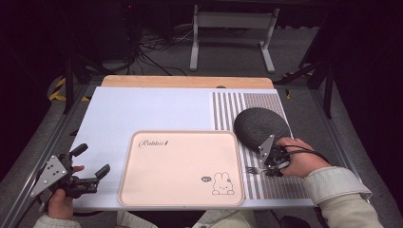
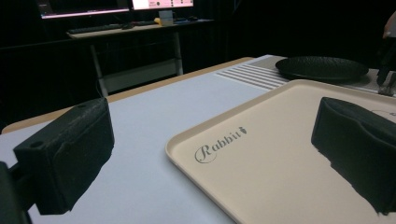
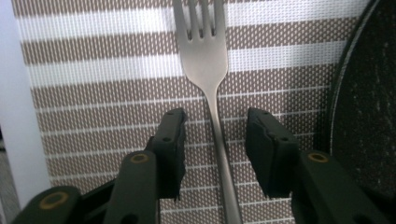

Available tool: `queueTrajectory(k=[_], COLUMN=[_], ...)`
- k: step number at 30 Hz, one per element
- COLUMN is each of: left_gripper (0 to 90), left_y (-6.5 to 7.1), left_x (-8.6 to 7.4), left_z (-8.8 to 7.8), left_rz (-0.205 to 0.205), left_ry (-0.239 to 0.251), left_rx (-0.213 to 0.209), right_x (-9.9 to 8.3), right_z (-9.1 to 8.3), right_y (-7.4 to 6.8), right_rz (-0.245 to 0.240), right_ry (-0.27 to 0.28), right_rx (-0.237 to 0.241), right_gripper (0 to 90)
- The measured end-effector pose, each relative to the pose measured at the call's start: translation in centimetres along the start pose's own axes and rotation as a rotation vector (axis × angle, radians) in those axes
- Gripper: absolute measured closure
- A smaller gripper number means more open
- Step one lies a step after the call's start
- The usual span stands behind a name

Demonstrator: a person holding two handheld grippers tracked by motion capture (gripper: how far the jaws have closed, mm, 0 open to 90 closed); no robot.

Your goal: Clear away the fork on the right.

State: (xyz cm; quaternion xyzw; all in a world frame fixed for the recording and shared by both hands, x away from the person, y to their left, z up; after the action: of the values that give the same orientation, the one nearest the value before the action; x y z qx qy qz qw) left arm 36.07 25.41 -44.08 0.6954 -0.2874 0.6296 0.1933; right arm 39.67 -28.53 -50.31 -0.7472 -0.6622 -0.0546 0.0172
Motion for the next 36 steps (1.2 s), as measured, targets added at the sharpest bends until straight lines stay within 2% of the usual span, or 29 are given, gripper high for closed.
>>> queueTrajectory(k=[1,2,3,4,7,11,12,23,25,36], left_gripper=[0.0,0.0,0.0,0.0,0.0,0.0,0.0,0.0,0.0,0.0], left_y=[0.01,0.02,0.02,0.02,-0.01,0.01,-0.01,-0.04,-0.06,-0.03], left_x=[0.0,-0.01,-0.01,-0.01,-0.01,0.02,0.04,0.06,0.06,0.06], left_z=[0.0,0.01,0.01,0.01,-0.01,0.0,-0.02,-0.08,-0.11,-0.08], left_rz=[-0.002,-0.001,-0.002,-0.002,-0.001,0.0,0.003,-0.001,0.0,-0.001], left_ry=[0.0,0.0,0.0,0.0,0.0,0.003,0.004,0.007,0.007,0.008], left_rx=[0.002,0.0,0.001,0.001,0.002,0.002,0.001,0.005,0.005,0.003], right_x=[-0.04,-0.14,-0.14,-0.16,-0.17,-0.2,-0.22,-0.28,-0.25,-0.2], right_z=[0.0,-0.08,-0.08,-0.03,-0.03,-0.04,-0.07,-0.03,-0.01,0.03], right_y=[0.02,0.16,0.16,0.06,-0.02,-0.01,0.22,0.31,0.34,0.24], right_rz=[0.013,-0.013,-0.013,0.0,0.003,0.007,-0.009,-0.035,-0.052,-0.079], right_ry=[-0.003,-0.021,-0.021,-0.022,-0.024,-0.016,-0.009,-0.016,-0.022,-0.023], right_rx=[-0.002,-0.01,-0.01,0.005,0.02,0.035,0.021,0.035,0.037,0.045], right_gripper=[62.2,66.2,66.2,71.0,74.3,75.4,76.5,83.2,83.6,85.7])
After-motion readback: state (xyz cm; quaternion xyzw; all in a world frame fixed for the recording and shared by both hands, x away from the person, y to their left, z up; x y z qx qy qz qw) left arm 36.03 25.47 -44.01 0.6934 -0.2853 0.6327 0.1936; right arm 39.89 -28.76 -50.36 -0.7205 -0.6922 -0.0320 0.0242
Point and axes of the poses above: each handheld gripper's, and its own axes: z roughly forward along the jaws, x roughly out of its top, y roughly to its right, the point moved 9 cm from there along z, roughly forward along the jaws, and after that the axes turned 2 degrees about z, right-handed, at the moved point
